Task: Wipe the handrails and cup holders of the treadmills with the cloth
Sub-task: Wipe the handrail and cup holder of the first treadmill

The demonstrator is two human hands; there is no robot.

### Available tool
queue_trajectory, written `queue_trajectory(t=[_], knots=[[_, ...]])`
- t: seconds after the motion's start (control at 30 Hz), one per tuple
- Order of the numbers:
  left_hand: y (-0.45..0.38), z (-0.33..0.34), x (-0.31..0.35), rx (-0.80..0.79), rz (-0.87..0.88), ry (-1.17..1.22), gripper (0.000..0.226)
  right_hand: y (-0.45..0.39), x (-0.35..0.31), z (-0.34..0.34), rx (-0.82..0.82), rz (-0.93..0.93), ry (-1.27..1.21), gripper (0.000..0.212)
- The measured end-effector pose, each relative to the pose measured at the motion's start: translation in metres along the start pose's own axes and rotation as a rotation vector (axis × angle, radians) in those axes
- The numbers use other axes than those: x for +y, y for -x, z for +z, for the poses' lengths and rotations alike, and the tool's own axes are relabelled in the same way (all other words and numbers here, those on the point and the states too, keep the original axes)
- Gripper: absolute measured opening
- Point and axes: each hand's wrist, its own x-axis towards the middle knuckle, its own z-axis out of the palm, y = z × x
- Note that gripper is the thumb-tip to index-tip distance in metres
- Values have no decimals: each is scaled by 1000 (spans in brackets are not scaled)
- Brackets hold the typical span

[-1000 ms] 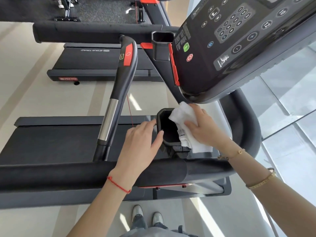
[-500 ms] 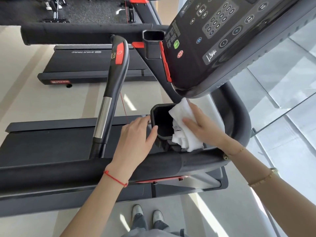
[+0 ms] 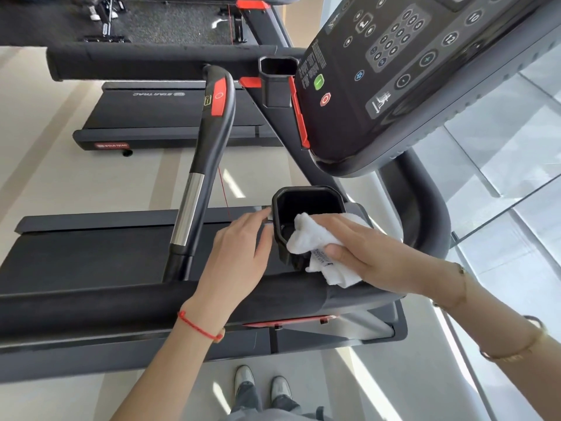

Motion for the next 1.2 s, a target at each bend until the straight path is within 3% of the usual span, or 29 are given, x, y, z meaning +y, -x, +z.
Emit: queue_trajectory(t=[0.23, 0.43, 0.57, 0.73, 0.87, 0.97, 1.07, 1.2], knots=[[-2, -7, -8, 36, -26, 2, 37, -30, -18, 9, -33, 58, 56, 25], [-3, -6, -5, 34, -37, -4, 39, -10, -6, -1, -31, -38, 177, 34], [-6, -3, -1, 26, -47, 1, 38, -33, -17, 15, -29, -19, 90, 27], [-7, 0, 7, 10, -21, -9, 37, -6, -4, 4, -8, -31, 86, 34], [-9, 2, 10, -7, -33, -48, 43, -17, 2, -14, 171, -57, 33, 37], [-12, 4, 12, -18, -45, -84, 43, -52, 12, -19, 275, -65, 225, 44], [-15, 8, 11, -35, -66, -120, 34, -85, 23, -12, 137, -43, 407, 51], [-15, 9, 8, -46, -89, -103, 38, -91, 32, -4, 62, -59, 403, 45]])
